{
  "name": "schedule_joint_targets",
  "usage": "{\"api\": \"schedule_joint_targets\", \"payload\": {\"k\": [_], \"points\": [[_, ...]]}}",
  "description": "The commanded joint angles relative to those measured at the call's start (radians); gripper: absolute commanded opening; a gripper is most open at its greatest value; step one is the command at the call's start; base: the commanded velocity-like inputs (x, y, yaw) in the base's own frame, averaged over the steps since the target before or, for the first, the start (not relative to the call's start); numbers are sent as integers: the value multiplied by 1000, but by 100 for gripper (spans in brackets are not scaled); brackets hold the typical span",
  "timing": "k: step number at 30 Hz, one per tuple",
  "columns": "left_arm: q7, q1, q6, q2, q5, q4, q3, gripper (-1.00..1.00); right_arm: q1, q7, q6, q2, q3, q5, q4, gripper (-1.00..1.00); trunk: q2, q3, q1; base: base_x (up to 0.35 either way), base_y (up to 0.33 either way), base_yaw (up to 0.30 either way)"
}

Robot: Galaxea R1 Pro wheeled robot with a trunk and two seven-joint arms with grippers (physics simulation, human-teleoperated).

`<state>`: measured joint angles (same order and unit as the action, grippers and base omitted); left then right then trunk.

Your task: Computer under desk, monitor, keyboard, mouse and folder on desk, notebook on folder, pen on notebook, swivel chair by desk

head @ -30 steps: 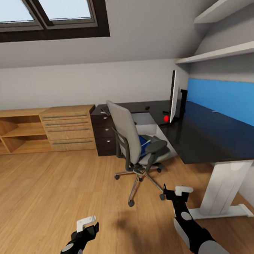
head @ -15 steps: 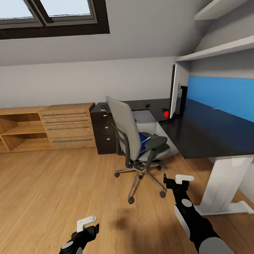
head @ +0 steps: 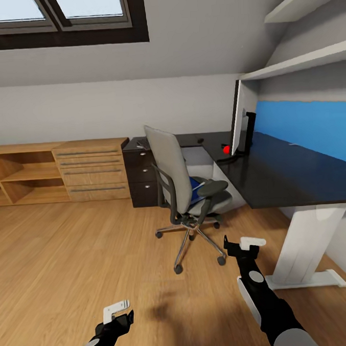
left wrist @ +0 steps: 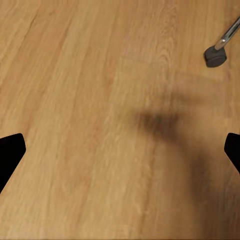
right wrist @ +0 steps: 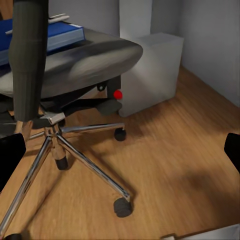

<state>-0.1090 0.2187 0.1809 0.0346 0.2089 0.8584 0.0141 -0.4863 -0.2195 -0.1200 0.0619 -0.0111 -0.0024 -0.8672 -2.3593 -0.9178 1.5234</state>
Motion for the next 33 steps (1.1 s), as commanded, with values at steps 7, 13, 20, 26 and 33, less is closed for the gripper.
{"api": "schedule_joint_targets", "payload": {"k": [7, 13, 20, 26, 33], "points": [[-5, -1, -3, -2, 10, -16, 3, 100, 0, -2, -4, -3, -2, 1, -1, 100, -50, -23, 27, 0, 0, 0], [-6, -1, -5, -2, 10, -24, 4, 100, 1, -3, -7, -3, -3, 2, 0, 100, -92, -42, 50, 0, 0, 0], [-7, 0, -5, -2, 10, -37, 4, 100, 1, -3, -7, -3, -3, 2, 1, 100, -141, -64, 77, 0, 0, 0], [-7, 0, -5, -1, 10, -50, 3, 100, 1, -4, -7, -2, -3, 2, 1, 100, -142, -87, 79, 0, 0, 0], [-8, -1, -5, -1, 9, -54, 3, 100, 1, -4, -7, -2, -3, 2, 0, 100, -144, -114, 82, 0, 0, 0]]}}
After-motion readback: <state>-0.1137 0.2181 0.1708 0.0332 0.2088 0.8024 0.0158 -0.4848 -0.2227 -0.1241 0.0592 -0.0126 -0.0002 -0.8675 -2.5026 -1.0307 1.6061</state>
